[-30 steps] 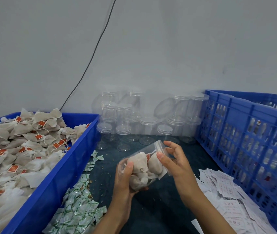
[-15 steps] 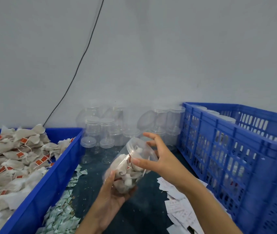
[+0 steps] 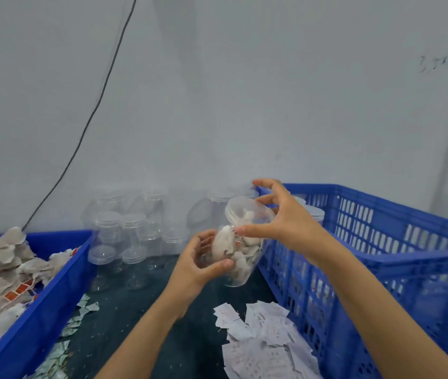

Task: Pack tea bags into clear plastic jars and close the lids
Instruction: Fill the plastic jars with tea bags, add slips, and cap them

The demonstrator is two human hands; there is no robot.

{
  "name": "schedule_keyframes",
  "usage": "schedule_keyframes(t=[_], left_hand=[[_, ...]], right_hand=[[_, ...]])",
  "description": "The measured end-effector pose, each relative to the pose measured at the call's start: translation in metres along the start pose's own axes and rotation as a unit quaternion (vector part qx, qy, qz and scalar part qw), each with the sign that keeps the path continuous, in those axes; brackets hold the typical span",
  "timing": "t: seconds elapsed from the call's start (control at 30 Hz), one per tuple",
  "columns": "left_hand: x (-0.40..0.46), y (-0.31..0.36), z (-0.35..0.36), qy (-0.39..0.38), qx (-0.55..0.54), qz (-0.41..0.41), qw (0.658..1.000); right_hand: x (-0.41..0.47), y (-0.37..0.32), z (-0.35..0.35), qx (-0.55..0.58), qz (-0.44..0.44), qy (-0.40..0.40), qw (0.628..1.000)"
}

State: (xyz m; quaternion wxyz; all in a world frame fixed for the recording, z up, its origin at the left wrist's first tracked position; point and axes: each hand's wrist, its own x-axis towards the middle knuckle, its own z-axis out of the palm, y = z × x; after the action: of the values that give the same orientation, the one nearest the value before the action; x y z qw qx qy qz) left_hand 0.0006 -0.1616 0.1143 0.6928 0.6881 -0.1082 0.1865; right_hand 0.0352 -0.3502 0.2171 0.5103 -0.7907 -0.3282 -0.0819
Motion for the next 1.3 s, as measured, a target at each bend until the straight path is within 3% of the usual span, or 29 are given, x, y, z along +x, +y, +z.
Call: schedule_keyframes(t=[0.13,0.3,0.57,0.7,0.9,1.07,1.3], left_hand=[[0.034,0.029,0.029,0.001,0.098,0.073,0.992],[0.075,0.061,0.075,-0.015,0.136,0.135,0.981],[0.127,0.070,0.161,-0.119,0.154,0.092,0.977],[0.135,0.062,0.183,-0.188,0.251,0.050,0.948],[0.134,0.050,0.191,-0.241,0.364,0.028,0.899],[0.138,0.049,0.194,-0.311,0.486,0.028,0.816],[0.142,0.058,0.195,-0.365,0.449,0.020,0.816]], right_hand=[[0.011,-0.010,-0.044,-0.027,0.007,0.042,0.999],[0.024,-0.018,-0.101,-0.048,0.015,0.111,0.993],[0.038,-0.003,-0.173,-0.199,0.057,0.169,0.964],[0.041,0.025,-0.185,-0.263,0.127,0.114,0.949],[0.039,0.063,-0.176,-0.239,0.293,-0.053,0.924],[0.035,0.077,-0.158,-0.232,0.376,-0.165,0.882],[0.043,0.064,-0.163,-0.251,0.424,-0.250,0.833]])
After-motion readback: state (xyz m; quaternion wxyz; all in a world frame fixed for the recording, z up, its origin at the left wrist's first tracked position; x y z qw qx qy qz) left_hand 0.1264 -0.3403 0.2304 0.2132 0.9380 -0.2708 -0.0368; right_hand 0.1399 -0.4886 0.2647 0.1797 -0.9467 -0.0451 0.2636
